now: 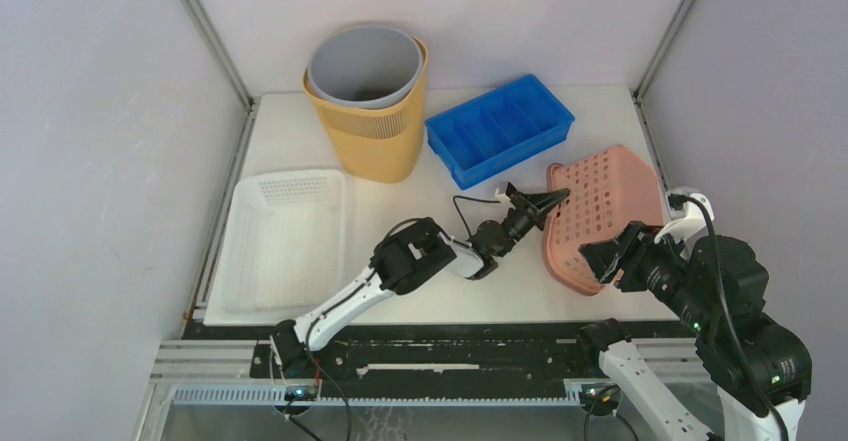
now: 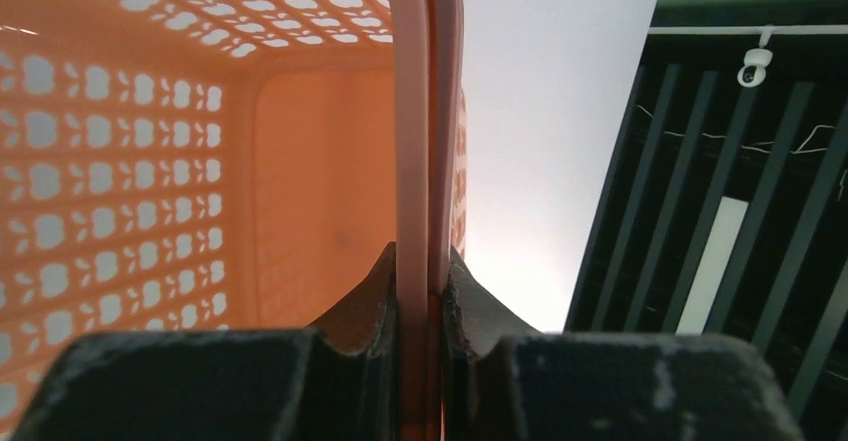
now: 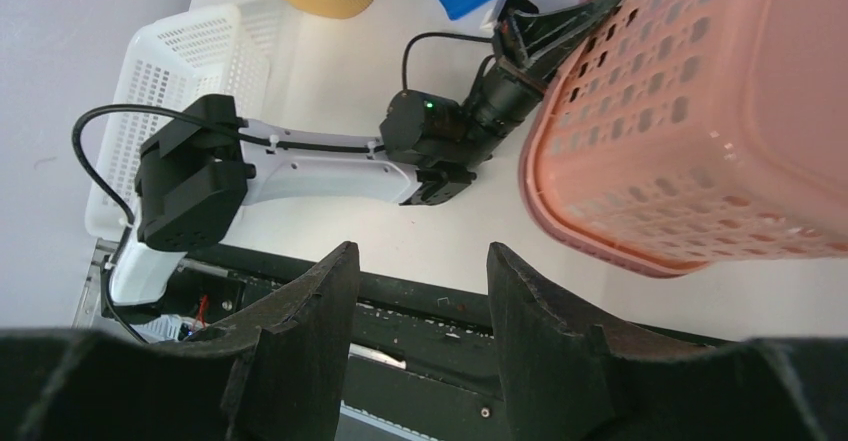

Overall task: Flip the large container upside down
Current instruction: Turn the container upside down at the center of the board.

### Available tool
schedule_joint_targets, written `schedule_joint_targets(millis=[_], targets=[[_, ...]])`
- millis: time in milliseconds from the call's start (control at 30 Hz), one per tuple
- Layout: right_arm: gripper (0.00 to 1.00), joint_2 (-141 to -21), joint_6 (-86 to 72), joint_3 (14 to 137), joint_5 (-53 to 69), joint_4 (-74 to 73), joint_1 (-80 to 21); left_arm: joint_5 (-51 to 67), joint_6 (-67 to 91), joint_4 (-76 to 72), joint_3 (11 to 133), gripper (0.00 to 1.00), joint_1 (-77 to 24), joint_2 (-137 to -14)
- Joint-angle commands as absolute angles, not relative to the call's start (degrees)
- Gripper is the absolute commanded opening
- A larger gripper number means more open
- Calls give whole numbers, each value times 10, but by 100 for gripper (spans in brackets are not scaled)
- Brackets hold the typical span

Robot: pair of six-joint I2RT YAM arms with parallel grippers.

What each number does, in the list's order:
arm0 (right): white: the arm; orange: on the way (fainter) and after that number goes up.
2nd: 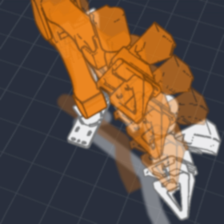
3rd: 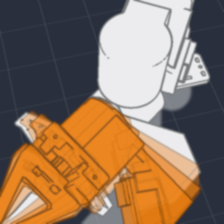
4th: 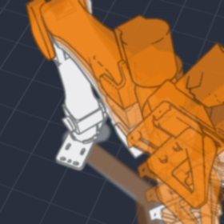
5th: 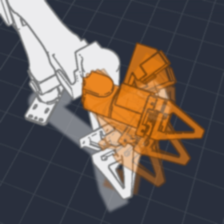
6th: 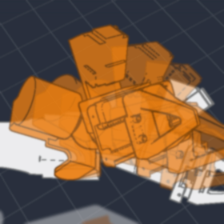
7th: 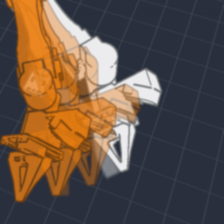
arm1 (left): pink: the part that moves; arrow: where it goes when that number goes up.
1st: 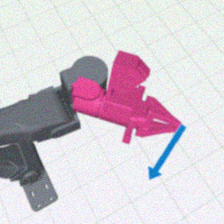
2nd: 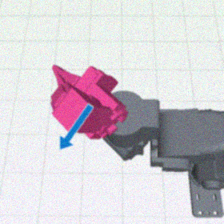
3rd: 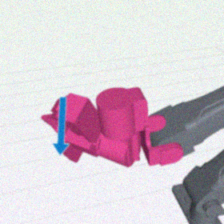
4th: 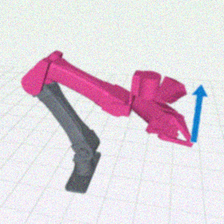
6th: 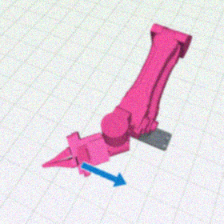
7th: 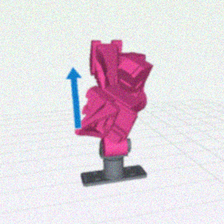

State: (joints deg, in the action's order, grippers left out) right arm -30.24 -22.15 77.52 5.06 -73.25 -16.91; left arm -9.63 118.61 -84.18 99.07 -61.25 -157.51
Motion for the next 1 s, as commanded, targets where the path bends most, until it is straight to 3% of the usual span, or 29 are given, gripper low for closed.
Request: schedule_joint_targets(millis=[0, 100, 500, 567, 767, 967], targets=[[58, -301, -213, 776, 54, -717, -168, -54, 1180, -856, 914, 6, -603, -1519], [58, -299, -212, 768, 54, -712, -168, -28, 1155, -855, 849, 12, -592, -1488], [59, -298, -218, 711, 72, -676, -168, 36, 1063, -783, 686, 53, -547, -1389], [59, -296, -218, 697, 73, -670, -168, 48, 1045, -754, 668, 66, -542, -1371], [59, -294, -218, 656, 82, -648, -168, 92, 930, -573, 634, 69, -526, -1285], [59, -300, -219, 617, 95, -617, -168, 105, 701, -199, 716, 71, -521, -1213]])
